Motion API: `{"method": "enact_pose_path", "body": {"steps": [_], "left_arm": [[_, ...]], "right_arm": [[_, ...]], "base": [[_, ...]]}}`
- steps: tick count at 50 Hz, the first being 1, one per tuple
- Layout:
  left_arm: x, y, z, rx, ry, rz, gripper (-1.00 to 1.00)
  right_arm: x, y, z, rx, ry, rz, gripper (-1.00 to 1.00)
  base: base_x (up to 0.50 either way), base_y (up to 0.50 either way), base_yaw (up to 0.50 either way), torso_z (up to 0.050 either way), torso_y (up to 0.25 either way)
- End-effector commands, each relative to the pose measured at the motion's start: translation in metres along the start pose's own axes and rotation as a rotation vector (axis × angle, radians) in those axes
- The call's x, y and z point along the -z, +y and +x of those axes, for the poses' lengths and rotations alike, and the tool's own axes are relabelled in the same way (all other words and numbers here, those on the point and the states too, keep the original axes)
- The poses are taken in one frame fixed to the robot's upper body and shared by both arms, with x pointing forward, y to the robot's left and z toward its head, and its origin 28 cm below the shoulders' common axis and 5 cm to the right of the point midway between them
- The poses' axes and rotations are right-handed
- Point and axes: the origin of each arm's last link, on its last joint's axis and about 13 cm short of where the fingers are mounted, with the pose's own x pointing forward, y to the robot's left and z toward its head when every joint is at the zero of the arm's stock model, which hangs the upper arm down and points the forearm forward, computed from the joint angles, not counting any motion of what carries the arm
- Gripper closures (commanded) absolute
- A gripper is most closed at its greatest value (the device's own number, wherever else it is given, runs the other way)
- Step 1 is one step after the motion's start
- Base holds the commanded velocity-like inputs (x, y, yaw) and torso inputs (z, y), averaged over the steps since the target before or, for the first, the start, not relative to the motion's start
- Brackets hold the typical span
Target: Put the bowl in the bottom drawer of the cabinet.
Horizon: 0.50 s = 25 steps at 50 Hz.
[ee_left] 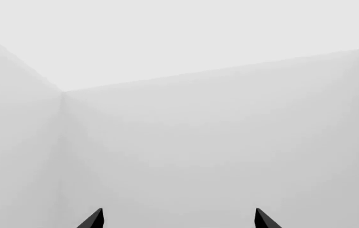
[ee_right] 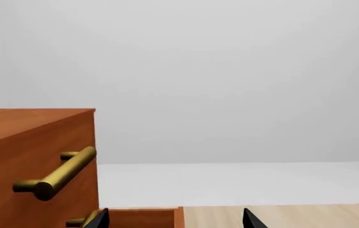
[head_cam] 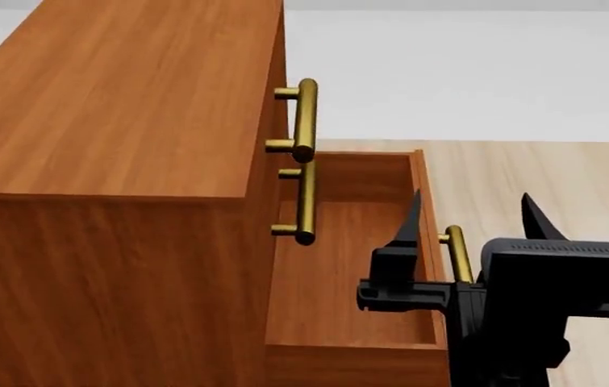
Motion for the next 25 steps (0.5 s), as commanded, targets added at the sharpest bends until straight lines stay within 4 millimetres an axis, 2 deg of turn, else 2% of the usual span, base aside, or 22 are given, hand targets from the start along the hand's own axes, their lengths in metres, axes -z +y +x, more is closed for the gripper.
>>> {"method": "enact_pose_path", "body": {"steps": [1,25], "left_arm": [[-0.0016,-0.0006,0.0003,0.002,0.0,-0.012,-1.0],[-0.0008,-0.0001,0.0012,0.0,0.005,-0.009,-1.0]], "right_arm": [[-0.0014,0.0002,-0.0015,-0.004,-0.005,0.001,-1.0],[0.0012,0.0001,-0.0011,-0.006,0.0,0.004,-1.0]], "base": [[0.0,0.0,0.0,0.0,0.0],[0.0,0.0,0.0,0.0,-0.122]]}}
